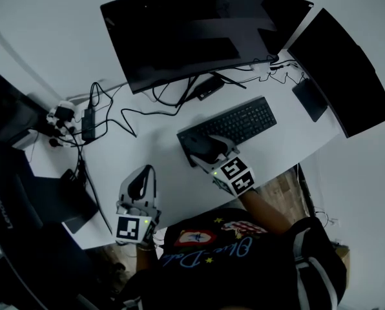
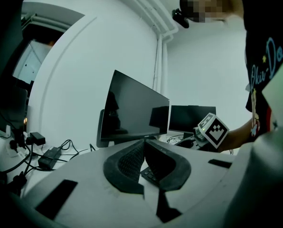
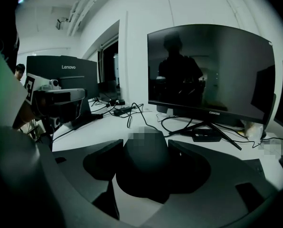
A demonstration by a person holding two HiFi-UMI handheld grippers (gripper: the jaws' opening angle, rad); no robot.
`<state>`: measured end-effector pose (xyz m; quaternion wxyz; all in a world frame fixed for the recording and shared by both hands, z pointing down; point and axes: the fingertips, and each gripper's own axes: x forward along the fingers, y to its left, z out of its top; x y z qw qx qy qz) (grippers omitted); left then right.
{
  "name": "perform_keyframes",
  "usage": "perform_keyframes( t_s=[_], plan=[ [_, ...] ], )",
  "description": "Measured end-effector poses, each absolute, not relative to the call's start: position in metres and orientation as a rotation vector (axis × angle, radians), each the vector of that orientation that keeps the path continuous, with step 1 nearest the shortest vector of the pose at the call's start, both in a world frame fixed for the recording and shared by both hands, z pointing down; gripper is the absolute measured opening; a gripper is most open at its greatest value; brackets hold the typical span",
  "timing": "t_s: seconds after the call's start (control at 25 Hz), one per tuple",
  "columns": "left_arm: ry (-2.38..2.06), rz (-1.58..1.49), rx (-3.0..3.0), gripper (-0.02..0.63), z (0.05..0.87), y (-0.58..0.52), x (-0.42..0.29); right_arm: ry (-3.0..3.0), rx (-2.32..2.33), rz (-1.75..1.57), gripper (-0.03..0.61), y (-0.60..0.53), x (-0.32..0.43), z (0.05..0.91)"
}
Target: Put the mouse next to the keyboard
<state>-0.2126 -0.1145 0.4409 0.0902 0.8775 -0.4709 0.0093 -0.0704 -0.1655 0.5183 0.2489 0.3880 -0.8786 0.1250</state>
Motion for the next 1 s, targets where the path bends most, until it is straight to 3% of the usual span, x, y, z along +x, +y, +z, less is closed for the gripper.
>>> perform_keyframes(
  t_s=[1.0],
  plan=[
    [-1.509,0.118,2.505,0.002,0.44,-0.154,-0.057,-2.456,1.047,0.394,0.288,-0.221,0.106,0.515]
  ],
)
